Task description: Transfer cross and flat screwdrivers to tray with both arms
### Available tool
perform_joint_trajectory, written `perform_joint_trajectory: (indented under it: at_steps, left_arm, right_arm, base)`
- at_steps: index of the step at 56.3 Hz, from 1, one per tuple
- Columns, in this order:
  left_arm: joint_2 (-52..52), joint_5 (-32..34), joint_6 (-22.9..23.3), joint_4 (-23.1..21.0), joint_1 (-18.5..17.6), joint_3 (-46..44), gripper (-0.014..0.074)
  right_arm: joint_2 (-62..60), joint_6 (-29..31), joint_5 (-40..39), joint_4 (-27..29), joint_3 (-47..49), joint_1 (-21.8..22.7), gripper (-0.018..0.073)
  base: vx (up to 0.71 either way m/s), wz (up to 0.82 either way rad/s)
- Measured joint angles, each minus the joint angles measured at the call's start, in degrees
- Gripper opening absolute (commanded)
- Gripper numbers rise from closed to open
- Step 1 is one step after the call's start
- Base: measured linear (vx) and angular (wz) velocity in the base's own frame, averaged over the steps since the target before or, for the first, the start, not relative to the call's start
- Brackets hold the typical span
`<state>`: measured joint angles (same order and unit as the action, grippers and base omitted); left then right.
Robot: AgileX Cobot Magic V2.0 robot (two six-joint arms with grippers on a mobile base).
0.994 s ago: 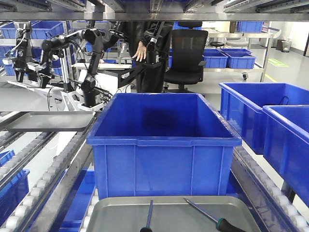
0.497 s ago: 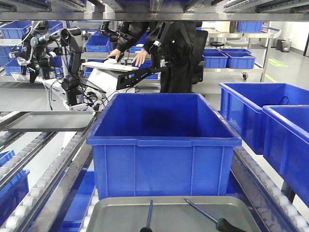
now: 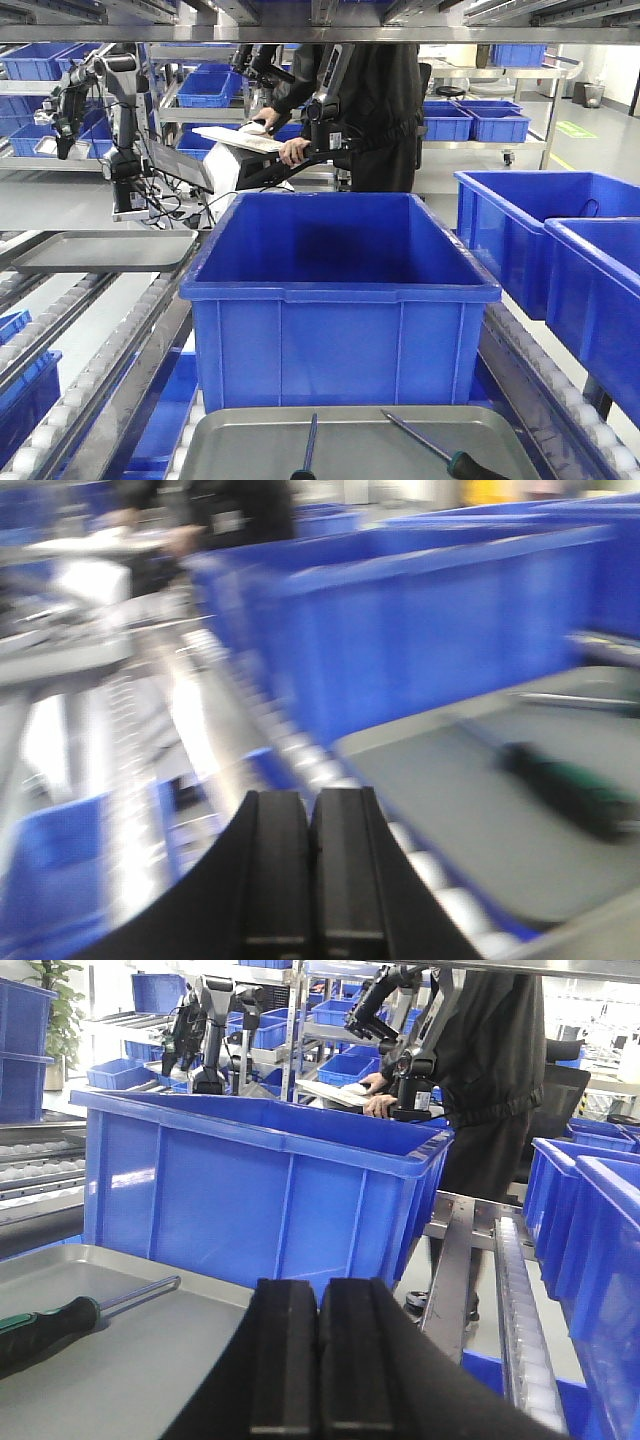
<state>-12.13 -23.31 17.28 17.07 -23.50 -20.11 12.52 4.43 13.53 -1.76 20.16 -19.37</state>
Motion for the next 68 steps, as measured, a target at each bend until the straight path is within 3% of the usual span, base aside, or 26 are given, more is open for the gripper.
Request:
perform_joint_trajectory:
  at_steps: [6, 12, 20, 68]
  left_arm:
    - [4.92, 7.43, -2.06, -2.44, 9.40, 7.83, 0.0000]
    - [9.93, 13.07, -6.43, -8.13, 16.96, 15.29, 0.0000]
    - [12.59, 13.40, -9.57, -13.98, 22.59, 21.43, 0.0000]
    - [12.78, 12.50, -10.11, -12.90, 23.53, 21.77, 0.0000]
  right_arm:
    - [0.00, 0.00, 0.00, 0.00, 0.00, 0.00, -0.0008]
    - [0.00, 0.00, 0.00, 0.00, 0.00, 0.00, -0.0008]
    - [0.00, 0.00, 0.00, -0.06, 0.00, 0.00, -0.0008]
    - [0.00, 0.00, -0.01, -0.11, 0.00, 0.00, -0.0008]
  base:
    - [0.00, 0.00]
    - [0.00, 0.00]
    - [0.00, 0.00]
    - [0.00, 0.00]
